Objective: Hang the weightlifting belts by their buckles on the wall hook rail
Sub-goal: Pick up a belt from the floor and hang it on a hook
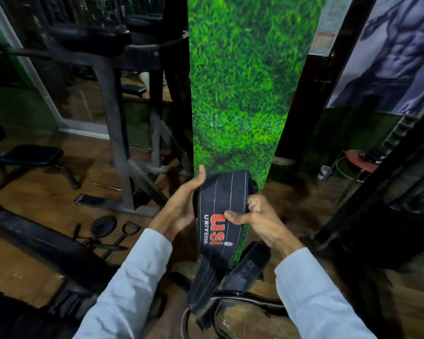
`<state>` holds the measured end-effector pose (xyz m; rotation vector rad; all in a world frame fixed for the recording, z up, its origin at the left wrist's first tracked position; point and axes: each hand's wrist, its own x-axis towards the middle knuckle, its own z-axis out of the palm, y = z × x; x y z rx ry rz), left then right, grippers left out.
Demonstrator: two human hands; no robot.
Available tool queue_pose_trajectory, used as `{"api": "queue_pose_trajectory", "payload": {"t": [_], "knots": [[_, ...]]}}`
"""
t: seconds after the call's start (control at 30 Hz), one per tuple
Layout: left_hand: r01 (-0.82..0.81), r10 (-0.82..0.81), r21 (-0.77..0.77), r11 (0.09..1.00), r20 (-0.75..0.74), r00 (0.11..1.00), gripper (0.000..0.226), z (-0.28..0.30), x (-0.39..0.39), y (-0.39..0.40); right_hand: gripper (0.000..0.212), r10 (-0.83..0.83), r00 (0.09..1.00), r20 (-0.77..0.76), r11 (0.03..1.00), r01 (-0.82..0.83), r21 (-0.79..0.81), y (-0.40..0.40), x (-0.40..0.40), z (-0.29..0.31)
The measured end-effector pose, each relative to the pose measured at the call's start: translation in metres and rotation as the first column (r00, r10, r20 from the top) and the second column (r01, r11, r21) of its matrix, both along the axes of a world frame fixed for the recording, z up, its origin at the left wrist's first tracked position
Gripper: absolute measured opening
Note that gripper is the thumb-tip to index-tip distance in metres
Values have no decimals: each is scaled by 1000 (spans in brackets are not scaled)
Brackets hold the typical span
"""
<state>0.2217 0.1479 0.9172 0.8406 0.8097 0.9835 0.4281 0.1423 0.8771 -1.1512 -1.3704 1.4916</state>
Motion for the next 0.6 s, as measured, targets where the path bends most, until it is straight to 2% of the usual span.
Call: {"api": "queue_pose_trajectory", "payload": {"t": [0.1,0.17,0.27,0.3,0.37,0.47,0.6], "knots": [[-60,67,81,995,-81,994,38,2,13,8,77,-9,999,40,998,11,-63,-13,4,-11],[-51,72,139,989,-153,986,33,-6,19,5,74,-56,995,-82,990,45,-134,-22,6,-12],[-23,58,196,980,-176,983,42,-21,25,-13,61,-140,943,-300,951,44,-305,-28,5,-2],[-29,66,206,978,-175,982,44,-26,25,-19,65,-176,925,-337,939,55,-339,-26,5,4],[-34,66,216,976,-143,988,46,-37,19,-27,73,-229,900,-372,920,74,-386,-17,4,10],[7,24,200,980,-151,988,48,-41,13,-35,63,-252,907,-338,896,86,-436,-7,-4,16],[15,15,107,994,-269,963,49,-47,7,-35,99,-357,881,-309,892,222,-394,-7,-7,3]]}}
